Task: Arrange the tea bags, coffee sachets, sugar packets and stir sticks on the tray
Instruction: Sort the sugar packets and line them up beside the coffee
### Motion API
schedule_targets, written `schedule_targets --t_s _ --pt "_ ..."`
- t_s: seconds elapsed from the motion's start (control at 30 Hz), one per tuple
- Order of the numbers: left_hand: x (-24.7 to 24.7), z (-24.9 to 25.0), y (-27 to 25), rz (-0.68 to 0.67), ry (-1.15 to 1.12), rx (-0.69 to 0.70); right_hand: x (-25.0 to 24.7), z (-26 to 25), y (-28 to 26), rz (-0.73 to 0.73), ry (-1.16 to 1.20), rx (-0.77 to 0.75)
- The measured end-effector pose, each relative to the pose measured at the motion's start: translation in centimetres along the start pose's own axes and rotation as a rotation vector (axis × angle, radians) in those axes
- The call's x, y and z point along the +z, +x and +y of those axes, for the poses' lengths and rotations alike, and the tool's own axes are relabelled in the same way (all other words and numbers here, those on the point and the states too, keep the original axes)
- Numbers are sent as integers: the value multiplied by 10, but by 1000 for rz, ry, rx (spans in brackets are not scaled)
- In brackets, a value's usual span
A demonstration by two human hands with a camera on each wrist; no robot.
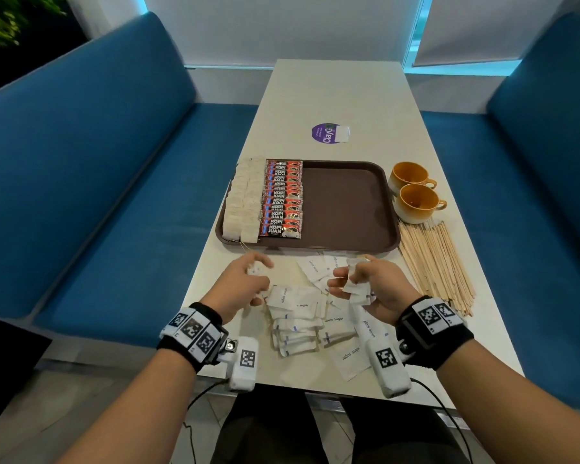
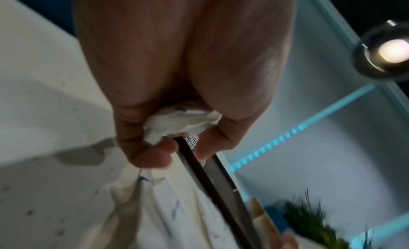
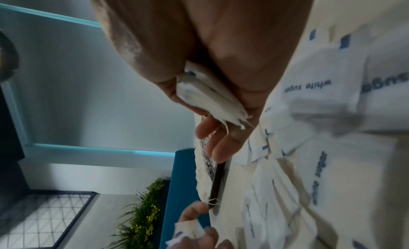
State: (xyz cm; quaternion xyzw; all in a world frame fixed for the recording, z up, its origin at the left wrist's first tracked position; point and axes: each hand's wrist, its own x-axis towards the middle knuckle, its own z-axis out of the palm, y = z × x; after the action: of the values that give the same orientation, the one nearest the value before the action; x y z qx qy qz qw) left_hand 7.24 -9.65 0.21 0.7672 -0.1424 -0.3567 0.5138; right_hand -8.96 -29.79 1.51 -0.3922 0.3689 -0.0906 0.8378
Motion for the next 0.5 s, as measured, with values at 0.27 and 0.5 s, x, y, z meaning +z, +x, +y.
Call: schedule_targets --t_s 0.27,0.5 --pt "23 -7 9 35 747 44 12 -1 13 28 -764 -140" --pt "27 -9 9 -47 773 42 35 1 38 58 -1389 -265"
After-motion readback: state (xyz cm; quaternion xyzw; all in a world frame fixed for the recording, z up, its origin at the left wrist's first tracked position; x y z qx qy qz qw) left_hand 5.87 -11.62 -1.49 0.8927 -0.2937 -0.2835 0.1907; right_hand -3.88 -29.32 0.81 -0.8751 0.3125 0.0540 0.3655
